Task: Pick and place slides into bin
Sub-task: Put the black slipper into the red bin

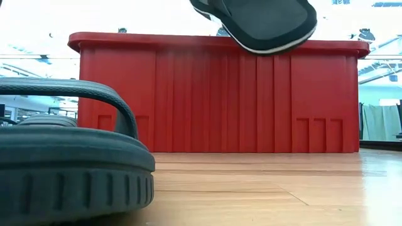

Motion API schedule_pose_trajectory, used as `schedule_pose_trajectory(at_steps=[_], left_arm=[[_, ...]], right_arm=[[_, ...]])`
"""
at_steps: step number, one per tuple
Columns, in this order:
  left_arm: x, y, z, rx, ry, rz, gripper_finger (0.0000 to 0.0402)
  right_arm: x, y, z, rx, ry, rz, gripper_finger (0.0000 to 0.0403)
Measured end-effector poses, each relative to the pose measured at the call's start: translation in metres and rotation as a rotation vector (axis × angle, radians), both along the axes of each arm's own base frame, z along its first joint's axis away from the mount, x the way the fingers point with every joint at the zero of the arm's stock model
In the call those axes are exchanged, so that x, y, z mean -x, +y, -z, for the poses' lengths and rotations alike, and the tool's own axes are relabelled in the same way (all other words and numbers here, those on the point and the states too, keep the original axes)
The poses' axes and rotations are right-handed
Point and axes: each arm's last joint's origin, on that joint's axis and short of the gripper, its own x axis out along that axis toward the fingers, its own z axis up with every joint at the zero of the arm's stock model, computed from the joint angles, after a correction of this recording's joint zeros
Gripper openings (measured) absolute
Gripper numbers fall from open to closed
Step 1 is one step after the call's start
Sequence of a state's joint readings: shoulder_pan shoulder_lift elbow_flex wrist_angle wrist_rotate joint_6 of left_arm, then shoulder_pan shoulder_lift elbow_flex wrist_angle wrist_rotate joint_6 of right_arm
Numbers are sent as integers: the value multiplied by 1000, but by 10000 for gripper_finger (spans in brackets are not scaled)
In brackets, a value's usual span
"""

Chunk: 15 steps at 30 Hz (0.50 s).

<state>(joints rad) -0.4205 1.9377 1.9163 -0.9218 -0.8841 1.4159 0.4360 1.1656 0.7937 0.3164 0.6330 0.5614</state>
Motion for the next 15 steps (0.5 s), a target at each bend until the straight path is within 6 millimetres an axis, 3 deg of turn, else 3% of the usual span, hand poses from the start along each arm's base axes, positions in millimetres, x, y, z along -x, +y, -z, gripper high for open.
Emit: schedule_pose_trajectory(at_steps=[15], left_arm=[[1,-2,0,145,-103,-93,105]], right_arm=[[-1,-6,-3,16,-10,15,29]])
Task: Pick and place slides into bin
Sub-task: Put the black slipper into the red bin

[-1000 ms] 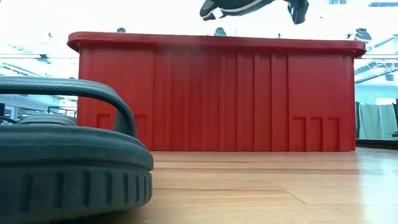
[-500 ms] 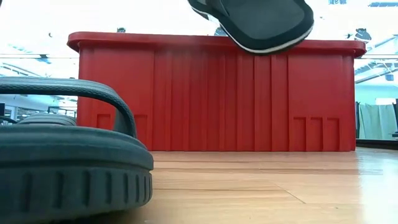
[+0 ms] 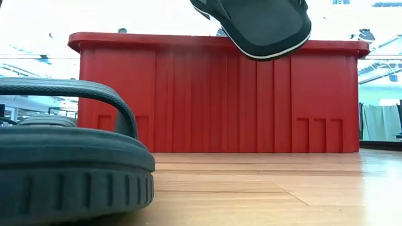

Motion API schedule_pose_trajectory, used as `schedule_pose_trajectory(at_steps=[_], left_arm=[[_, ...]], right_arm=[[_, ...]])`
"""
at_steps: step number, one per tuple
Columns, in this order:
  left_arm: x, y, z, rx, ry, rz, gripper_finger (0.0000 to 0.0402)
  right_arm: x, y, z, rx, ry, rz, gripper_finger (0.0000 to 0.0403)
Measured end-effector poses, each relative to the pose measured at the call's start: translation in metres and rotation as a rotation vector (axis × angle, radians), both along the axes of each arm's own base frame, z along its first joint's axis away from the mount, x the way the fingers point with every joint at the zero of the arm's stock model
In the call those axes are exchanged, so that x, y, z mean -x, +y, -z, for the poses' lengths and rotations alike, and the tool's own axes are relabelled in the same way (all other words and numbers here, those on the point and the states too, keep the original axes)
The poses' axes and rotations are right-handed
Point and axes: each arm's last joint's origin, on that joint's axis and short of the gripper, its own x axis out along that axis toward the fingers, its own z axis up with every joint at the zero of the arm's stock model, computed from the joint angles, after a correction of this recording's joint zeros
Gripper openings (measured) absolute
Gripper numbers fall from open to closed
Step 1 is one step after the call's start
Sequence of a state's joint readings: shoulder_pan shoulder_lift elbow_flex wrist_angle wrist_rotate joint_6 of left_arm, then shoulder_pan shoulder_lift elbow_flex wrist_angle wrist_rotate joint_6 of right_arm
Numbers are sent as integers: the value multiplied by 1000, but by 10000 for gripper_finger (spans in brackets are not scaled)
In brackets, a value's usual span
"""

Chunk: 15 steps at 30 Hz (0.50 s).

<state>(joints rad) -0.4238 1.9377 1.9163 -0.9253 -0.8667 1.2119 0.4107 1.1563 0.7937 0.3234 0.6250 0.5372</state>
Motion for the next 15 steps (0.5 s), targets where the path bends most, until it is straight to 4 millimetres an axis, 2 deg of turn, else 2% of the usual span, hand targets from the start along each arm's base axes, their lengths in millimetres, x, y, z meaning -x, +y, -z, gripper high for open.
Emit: schedule_pose_trajectory(at_steps=[10,15], left_arm=[[16,-11,-13,128,-161,-116,108],[31,-11,-30,234,-256,-161,108]], right_arm=[[16,-16,-22,4,-73,18,29],[28,-22,-35,24,-128,59,29]])
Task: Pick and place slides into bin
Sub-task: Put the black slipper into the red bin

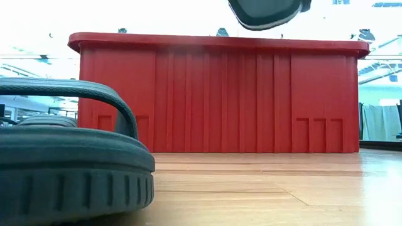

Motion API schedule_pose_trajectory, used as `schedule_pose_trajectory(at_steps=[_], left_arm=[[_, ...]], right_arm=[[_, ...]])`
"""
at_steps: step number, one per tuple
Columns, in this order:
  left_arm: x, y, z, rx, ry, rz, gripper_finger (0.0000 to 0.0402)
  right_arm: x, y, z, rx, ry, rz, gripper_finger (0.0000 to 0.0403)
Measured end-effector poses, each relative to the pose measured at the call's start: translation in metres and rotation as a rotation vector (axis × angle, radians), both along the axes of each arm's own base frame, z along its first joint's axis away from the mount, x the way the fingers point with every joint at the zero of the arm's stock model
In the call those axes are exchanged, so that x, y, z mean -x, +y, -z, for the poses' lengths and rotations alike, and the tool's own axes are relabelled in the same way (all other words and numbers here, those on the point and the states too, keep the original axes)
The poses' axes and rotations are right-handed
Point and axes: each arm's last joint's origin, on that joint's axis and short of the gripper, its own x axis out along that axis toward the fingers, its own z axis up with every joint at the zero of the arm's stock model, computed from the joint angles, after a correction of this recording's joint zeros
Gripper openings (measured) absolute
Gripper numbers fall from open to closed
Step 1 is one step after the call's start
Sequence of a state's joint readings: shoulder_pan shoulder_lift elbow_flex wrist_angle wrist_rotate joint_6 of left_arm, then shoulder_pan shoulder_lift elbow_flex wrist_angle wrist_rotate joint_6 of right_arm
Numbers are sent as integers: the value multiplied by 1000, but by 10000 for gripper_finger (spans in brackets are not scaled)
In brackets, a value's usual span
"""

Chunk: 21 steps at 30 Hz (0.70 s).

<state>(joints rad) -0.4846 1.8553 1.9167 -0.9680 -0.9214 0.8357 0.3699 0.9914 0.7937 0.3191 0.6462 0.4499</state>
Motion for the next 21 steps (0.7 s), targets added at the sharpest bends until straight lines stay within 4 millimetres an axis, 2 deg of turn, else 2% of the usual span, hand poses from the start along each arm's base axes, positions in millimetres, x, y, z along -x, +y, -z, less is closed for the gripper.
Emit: schedule_pose_trajectory(at_steps=[5,12,16,21], left_arm=[[15,4,-19,113,-102,-50,108],[37,16,-46,337,-300,-170,108],[50,27,-63,436,-411,-235,108],[65,43,-81,505,-537,-316,108]], right_arm=[[8,-7,-9,20,-37,39,29],[7,-33,-21,41,-131,146,29],[3,-62,-23,49,-157,183,29],[-3,-110,-15,-17,-148,141,29]])
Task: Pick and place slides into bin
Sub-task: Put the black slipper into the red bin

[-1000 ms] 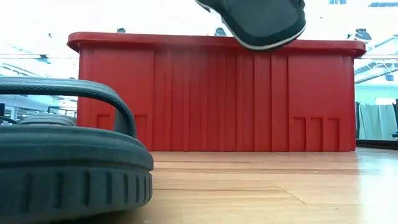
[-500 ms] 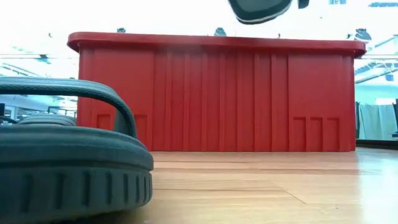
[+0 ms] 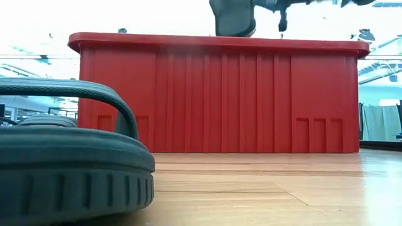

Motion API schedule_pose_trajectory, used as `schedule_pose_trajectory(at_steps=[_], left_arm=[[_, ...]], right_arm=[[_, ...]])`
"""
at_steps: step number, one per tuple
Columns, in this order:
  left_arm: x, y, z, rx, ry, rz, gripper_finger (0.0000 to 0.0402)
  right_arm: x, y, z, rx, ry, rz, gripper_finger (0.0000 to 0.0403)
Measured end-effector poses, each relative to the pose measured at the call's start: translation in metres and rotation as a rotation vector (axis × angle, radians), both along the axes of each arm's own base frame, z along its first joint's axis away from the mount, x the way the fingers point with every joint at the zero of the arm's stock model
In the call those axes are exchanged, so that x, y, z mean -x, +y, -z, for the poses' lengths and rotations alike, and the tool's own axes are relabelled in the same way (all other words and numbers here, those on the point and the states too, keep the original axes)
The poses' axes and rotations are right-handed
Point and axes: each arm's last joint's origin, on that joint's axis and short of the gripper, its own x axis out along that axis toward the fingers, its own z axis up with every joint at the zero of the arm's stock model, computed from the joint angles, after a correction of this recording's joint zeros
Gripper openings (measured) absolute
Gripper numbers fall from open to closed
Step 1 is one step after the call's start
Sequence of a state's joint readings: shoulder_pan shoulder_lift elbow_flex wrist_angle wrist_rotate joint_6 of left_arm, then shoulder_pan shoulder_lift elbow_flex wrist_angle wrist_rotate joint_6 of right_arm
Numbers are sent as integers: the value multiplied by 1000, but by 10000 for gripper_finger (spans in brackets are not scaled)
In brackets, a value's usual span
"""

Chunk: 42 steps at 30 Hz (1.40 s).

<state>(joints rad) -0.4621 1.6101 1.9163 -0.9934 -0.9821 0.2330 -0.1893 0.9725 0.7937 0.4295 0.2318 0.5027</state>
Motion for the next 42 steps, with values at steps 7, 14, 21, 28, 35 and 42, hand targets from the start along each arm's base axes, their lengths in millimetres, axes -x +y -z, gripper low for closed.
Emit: schedule_pose_trajectory(at_steps=[7,14,21,28,35,42], left_arm=[[10,19,-13,46,-72,-72,108],[6,35,-14,63,-91,-133,108],[3,49,-14,73,-102,-187,108],[1,55,-14,68,-99,-205,108],[0,60,-14,65,-97,-219,108],[0,60,-14,51,-84,-212,108]], right_arm=[[-19,-68,42,-176,133,-83,29],[-37,-114,84,-242,175,-73,29],[-50,-134,119,-285,197,-68,29],[-56,-141,137,-289,244,-54,29],[-58,-143,154,-322,300,-29,29],[-56,-144,155,-276,341,17,29]])
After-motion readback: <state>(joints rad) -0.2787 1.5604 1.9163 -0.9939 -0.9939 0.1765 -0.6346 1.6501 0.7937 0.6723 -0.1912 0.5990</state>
